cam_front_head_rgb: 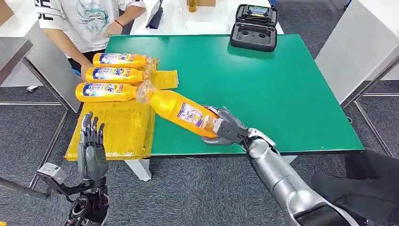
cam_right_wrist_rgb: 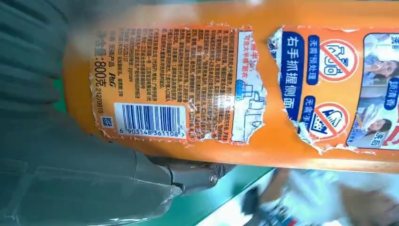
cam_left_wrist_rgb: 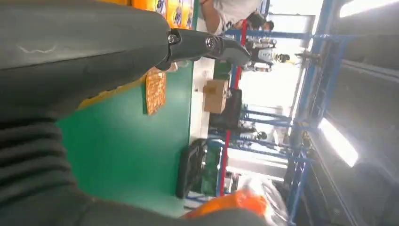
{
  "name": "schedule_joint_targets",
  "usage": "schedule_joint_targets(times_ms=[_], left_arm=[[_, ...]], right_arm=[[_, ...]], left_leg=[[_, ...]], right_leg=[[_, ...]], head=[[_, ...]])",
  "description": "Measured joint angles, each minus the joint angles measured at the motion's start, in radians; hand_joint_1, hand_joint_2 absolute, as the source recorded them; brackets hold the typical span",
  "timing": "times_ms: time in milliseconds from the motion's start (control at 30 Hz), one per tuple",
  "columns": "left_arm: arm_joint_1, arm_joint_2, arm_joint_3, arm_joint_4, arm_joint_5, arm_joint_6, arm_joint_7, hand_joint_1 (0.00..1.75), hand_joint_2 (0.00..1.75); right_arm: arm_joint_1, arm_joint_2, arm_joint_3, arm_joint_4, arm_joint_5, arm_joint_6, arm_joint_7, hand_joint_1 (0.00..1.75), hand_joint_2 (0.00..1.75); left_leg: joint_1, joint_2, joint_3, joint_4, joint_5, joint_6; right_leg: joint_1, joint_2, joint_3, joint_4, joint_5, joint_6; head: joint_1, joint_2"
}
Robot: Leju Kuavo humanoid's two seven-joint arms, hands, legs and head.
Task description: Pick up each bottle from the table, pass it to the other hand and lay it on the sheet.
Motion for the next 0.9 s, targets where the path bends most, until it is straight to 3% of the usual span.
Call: schedule_joint_targets(times_ms=[267, 533, 700, 900], left_arm=[[-0.01, -0.009, 0.0, 0.0, -0.002, -0.036, 0.02, 0.0, 1.75], [-0.039, -0.016, -0.016, 0.0, 0.002, -0.077, 0.049, 0.0, 1.75], [-0.046, -0.021, -0.023, 0.0, 0.007, -0.092, 0.056, 0.0, 1.75], [-0.046, -0.021, -0.06, -0.004, 0.082, -0.243, 0.089, 0.0, 1.75]], right_arm=[[0.037, 0.044, -0.006, -0.01, -0.061, 0.12, -0.03, 1.61, 1.75], [0.073, 0.1, 0.036, 0.002, -0.083, 0.128, -0.03, 1.66, 1.75], [0.092, 0.116, 0.05, 0.006, -0.09, 0.128, -0.03, 1.61, 1.75], [0.109, 0.116, 0.064, 0.006, -0.119, 0.118, -0.03, 1.66, 1.75]], left_leg=[[0.001, 0.0, 0.0, 0.0, 0.0, 0.0], [0.001, 0.0, 0.0, 0.0, 0.0, 0.0], [0.0, 0.0, 0.0, 0.0, 0.0, 0.0], [0.0, 0.0, 0.0, 0.0, 0.0, 0.0]], right_leg=[[0.001, 0.0, -0.001, 0.0, 0.0, 0.0], [0.0, 0.0, -0.001, 0.0, 0.0, 0.0], [0.0, 0.0, -0.001, 0.0, 0.0, 0.0], [0.0, 0.0, -0.001, 0.0, 0.0, 0.0]], head=[[0.0, 0.0], [0.0, 0.0], [0.0, 0.0], [0.0, 0.0]])
